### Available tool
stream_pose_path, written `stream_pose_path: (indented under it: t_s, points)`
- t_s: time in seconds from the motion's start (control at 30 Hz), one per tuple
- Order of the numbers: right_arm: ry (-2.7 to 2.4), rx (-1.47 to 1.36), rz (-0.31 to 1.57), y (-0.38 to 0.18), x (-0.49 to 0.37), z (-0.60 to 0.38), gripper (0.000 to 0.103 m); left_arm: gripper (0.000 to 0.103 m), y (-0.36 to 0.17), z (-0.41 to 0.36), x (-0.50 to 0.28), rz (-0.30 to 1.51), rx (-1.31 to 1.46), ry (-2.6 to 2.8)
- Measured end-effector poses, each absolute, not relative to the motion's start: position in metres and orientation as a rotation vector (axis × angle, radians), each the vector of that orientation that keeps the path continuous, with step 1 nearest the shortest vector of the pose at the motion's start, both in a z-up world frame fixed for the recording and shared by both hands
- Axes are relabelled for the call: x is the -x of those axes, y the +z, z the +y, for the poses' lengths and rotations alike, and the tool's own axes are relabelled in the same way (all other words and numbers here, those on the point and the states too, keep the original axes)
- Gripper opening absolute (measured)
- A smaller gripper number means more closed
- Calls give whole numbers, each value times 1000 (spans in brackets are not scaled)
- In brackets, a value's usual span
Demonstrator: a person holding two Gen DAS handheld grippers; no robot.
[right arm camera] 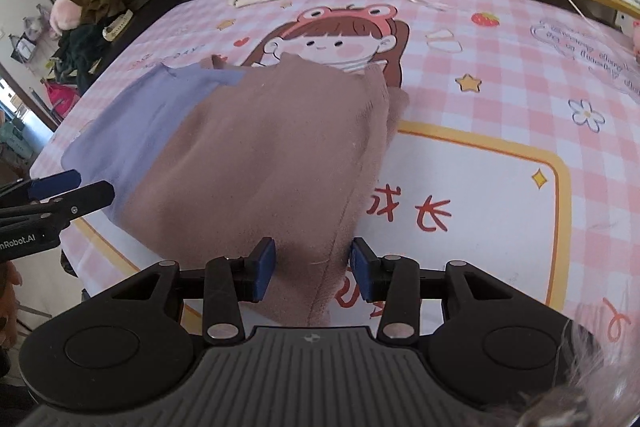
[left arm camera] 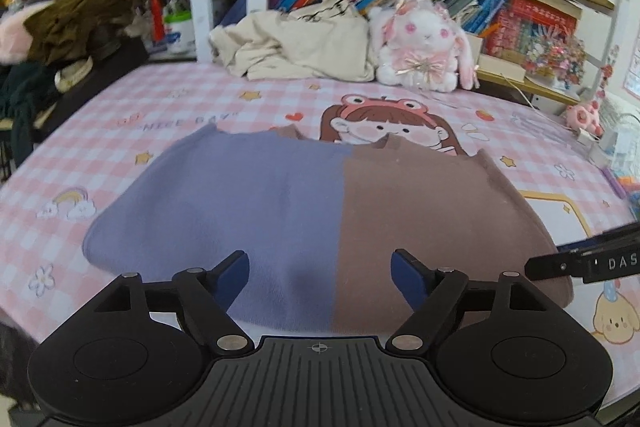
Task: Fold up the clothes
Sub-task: 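Withdraw both grippers and move the left gripper to the lavender half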
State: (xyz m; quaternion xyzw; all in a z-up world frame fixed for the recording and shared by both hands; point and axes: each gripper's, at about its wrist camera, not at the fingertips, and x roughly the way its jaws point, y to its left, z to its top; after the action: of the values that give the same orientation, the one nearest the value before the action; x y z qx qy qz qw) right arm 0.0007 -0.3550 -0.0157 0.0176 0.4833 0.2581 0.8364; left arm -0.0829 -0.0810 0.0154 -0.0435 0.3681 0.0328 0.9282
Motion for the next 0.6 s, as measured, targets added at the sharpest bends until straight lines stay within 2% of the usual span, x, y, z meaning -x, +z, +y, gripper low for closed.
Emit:
stream_pose_path:
  t_s: [0.13, 0.23, 0.3, 0.37, 0.43, 0.53, 0.6]
  points:
    - [539, -40, 1039, -20, -5, -352, 40, 79, 15, -71, 83, 729, 123, 103]
    - [538, -33, 1061, -24, -9, -347, 40, 71, 17, -60, 81, 701, 180, 110]
    - [541, -38, 1071, -26, -11, -345, 39, 45, 16, -57, 77, 715, 191, 96]
    - [542, -42, 1078, -27, -12, -344, 32, 29, 13, -57, 72, 735, 173, 80]
    - [547, -37, 1077, -26, -12, -342, 27, 28, 10, -60, 68, 737, 164, 40]
    - [563, -30, 1050, -18, -10, -341, 8, 24, 8, -67, 63, 728, 146, -20]
    - [587, -41, 1022, -8, -7, -343, 7, 24, 2, -69, 56, 756, 134, -30]
